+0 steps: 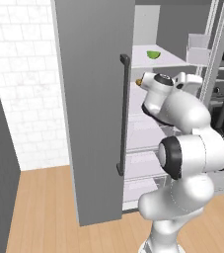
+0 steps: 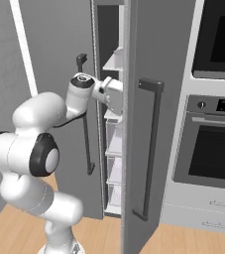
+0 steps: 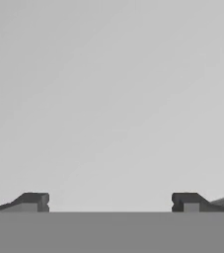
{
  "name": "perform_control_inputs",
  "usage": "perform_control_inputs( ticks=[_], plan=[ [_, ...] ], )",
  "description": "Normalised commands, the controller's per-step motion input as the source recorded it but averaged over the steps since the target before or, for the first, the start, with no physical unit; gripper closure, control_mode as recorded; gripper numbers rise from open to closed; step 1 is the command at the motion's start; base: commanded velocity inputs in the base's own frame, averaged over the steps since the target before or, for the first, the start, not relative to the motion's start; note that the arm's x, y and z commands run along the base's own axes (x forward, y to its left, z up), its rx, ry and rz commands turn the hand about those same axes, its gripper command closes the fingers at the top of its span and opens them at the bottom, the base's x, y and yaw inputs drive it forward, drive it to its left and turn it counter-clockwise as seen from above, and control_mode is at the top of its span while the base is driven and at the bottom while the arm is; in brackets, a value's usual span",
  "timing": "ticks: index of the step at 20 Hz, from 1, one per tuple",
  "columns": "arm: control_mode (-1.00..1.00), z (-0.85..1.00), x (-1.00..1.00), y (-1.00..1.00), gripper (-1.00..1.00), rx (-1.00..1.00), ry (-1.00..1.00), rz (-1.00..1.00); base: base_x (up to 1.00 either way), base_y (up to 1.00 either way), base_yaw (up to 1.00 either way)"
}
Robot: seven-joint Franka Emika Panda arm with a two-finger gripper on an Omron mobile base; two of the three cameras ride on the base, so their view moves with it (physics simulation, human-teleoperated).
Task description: Grab a lemon wedge from the fridge and one ice cube from the ice bowl, and put them in the glass of lemonade.
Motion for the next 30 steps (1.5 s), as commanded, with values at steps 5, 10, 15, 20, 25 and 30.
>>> perform_control_inputs(
  ticks=[5,10,15,20,25,30],
  plan=[
    [-1.0,0.0,-0.27,-0.59,-1.0,0.0,0.0,0.0,0.0,0.0,0.0],
    [-1.0,0.0,-0.21,-0.63,-1.0,0.0,0.0,0.0,0.0,0.0,0.0],
    [-1.0,0.0,-0.18,-0.61,-1.0,0.0,0.0,0.0,0.0,0.0,0.0],
    [-1.0,0.0,-0.08,-0.57,-1.0,0.0,-0.01,0.0,0.0,0.0,0.0],
    [-1.0,0.0,-0.11,-0.51,-1.0,0.0,-0.02,0.0,0.0,0.0,0.0],
    [-1.0,0.0,-0.09,-0.14,-1.0,0.0,0.0,0.0,0.0,0.0,0.0]
  ],
)
